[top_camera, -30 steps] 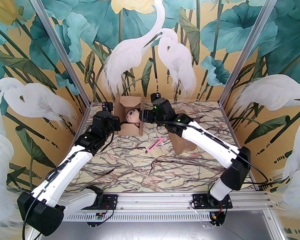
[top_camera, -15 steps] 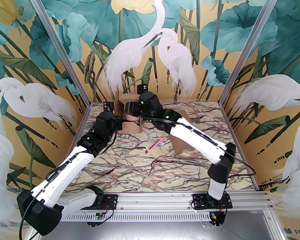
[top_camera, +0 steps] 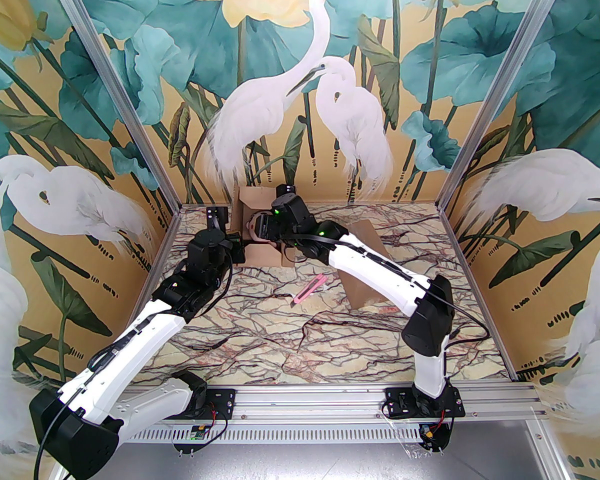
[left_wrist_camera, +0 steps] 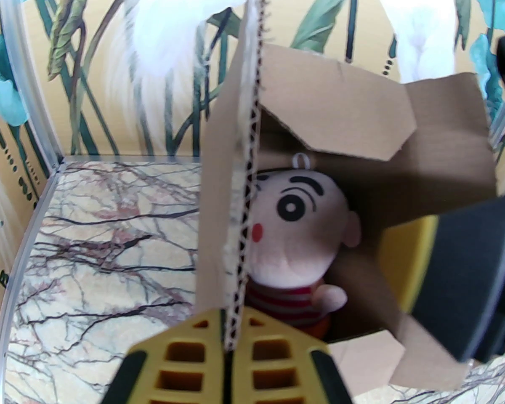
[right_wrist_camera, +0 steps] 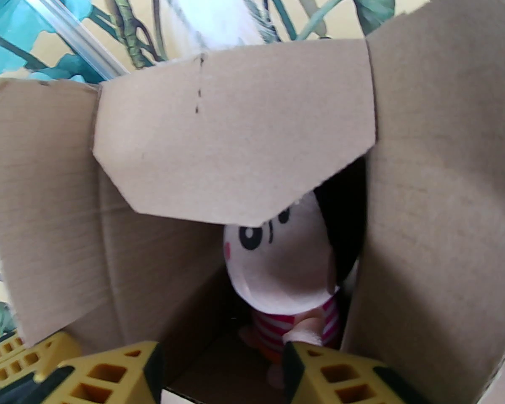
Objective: Unpack the express box
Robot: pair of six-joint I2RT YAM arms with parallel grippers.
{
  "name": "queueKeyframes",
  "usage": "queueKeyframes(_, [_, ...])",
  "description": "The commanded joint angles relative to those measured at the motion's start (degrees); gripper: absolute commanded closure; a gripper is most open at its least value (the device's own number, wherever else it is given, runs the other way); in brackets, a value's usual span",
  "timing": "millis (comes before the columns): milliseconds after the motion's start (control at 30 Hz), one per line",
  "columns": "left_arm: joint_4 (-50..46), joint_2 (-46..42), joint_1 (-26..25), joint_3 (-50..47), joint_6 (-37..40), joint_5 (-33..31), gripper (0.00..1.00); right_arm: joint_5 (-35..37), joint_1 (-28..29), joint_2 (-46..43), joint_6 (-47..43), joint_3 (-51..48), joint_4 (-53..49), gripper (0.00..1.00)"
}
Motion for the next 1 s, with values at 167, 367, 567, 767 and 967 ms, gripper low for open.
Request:
queueKeyframes(167, [10.45, -1.83, -2.31, -1.46, 1.61, 4.82, 1.00, 8.95, -0.54, 9.82, -2.09, 7.67, -5.54, 0.30])
queueKeyframes(367, [12.64, -1.34, -2.31, -2.58, 1.63, 9.82, 1.00, 15.52, -0.62, 12.04, -0.73, 5.61, -2.84, 0.20])
queueKeyframes(567, [13.71, -0.04, -2.39, -2.33, 0.84, 12.14, 1.00, 18.42, -1.32, 17.02, 0.79, 7.97, -5.49, 0.19])
queueKeyframes(767, [13.65, 0.51, -2.57, -1.97, 1.25, 12.55, 1.00, 18.81, -2.14, 21.43, 1.10, 11.01, -10.39, 0.26])
queueKeyframes(967, [13.84, 0.80, -2.57, -2.36, 1.04, 12.13, 1.00, 15.13, -3.18, 22.22, 0.71, 9.39, -8.81, 0.58])
